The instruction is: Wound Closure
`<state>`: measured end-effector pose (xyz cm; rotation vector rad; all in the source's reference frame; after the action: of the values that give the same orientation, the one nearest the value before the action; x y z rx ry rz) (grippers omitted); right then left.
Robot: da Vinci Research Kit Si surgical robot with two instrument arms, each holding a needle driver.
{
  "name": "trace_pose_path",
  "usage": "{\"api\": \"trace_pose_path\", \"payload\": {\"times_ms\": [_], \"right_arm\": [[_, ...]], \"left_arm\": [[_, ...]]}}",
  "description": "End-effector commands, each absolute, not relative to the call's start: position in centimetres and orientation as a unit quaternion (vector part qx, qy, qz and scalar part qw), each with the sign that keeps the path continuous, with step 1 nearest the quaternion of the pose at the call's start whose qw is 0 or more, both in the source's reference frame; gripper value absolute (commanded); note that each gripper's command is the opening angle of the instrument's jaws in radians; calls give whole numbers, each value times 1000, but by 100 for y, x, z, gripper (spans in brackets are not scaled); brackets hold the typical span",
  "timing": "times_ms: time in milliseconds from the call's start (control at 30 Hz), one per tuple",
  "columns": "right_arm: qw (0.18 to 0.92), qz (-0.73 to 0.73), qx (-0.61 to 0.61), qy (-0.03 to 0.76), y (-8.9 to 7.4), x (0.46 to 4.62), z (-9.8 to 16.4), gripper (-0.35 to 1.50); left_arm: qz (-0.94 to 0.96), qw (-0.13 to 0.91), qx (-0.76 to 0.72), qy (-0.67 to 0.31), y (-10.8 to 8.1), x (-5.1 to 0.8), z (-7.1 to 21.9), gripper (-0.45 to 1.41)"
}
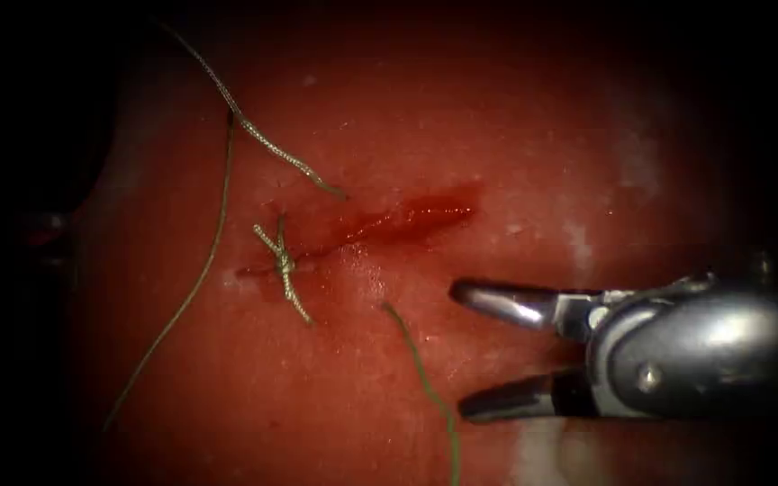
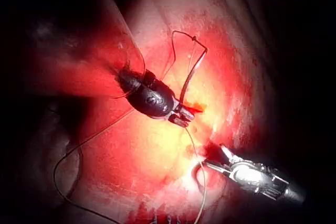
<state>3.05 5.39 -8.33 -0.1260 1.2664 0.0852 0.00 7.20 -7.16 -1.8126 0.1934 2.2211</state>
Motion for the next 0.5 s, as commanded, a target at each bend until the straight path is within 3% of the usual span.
{"api": "trace_pose_path", "payload": {"times_ms": [33,333,367,400,433,467,500], "right_arm": [[805,35,-62,589,539,309,-806,137],[821,11,-65,567,519,357,-753,137],[820,-3,-52,569,514,364,-748,123],[821,-13,-35,569,511,366,-746,95],[822,-31,-9,569,508,366,-743,28],[820,-42,6,570,506,366,-742,-23],[828,-58,25,557,504,363,-741,-35]], "left_arm": [[766,133,-626,65,717,-7,-710,-35],[766,134,-626,63,716,-9,-710,-35],[766,133,-626,62,716,-9,-710,-35],[766,133,-626,62,716,-9,-710,-35],[766,133,-626,62,716,-9,-710,-35],[766,133,-626,62,716,-9,-710,-35],[766,134,-626,63,715,-10,-710,-35]]}}
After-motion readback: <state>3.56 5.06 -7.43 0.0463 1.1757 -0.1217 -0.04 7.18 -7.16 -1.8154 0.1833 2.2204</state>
